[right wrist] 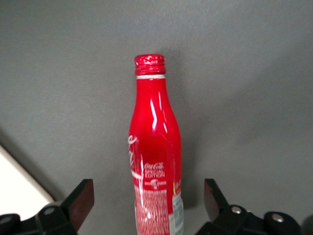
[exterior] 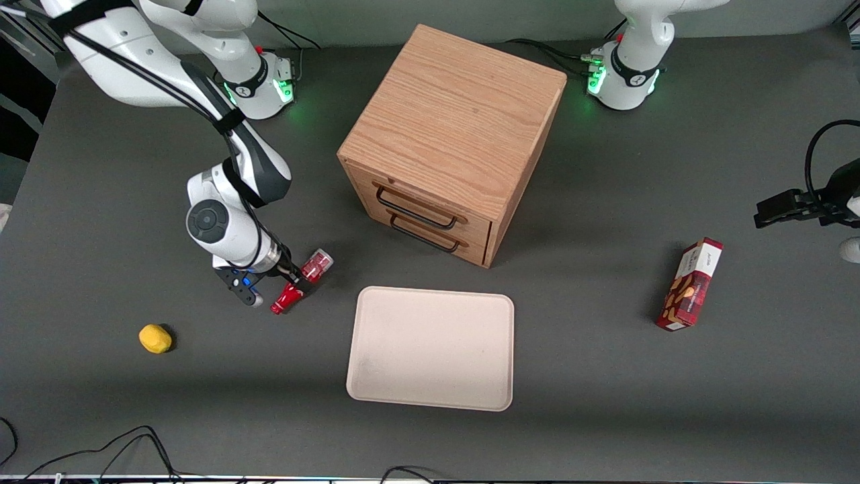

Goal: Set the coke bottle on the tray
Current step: 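Close the right gripper around the bottle's body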

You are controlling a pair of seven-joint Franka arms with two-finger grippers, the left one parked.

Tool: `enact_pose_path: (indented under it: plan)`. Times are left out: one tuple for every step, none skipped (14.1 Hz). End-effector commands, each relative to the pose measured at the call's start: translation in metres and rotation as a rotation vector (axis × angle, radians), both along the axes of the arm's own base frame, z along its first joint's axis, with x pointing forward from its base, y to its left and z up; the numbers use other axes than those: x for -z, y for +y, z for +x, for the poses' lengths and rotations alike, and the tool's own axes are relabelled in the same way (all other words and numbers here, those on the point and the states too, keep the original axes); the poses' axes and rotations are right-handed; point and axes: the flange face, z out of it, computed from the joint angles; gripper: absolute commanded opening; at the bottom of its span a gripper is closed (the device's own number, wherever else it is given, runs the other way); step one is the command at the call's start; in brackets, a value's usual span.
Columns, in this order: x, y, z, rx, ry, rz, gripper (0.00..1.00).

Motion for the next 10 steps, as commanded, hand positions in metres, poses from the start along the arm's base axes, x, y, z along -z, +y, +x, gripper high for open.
enact_pose_path:
  plan:
    - [0.020, -0.002, 0.004, 0.026, -0.023, 0.004, 1.00]
    - [0.029, -0.002, 0.003, 0.028, -0.024, 0.014, 1.00]
    - [0.035, -0.001, 0.002, 0.029, -0.028, 0.022, 1.00]
    - [0.038, -0.002, 0.002, 0.031, -0.029, 0.026, 1.00]
    - [0.042, -0.003, 0.002, 0.033, -0.024, 0.027, 0.99]
    - [0.042, -0.003, 0.002, 0.033, -0.024, 0.027, 0.86]
    - [0.042, -0.003, 0.001, 0.033, -0.023, 0.027, 0.69]
    - [0.042, -0.003, 0.002, 0.034, -0.023, 0.027, 0.50]
    - [0.042, -0.003, 0.002, 0.034, -0.023, 0.027, 0.33]
    - [0.042, -0.004, 0.002, 0.036, -0.023, 0.027, 0.17]
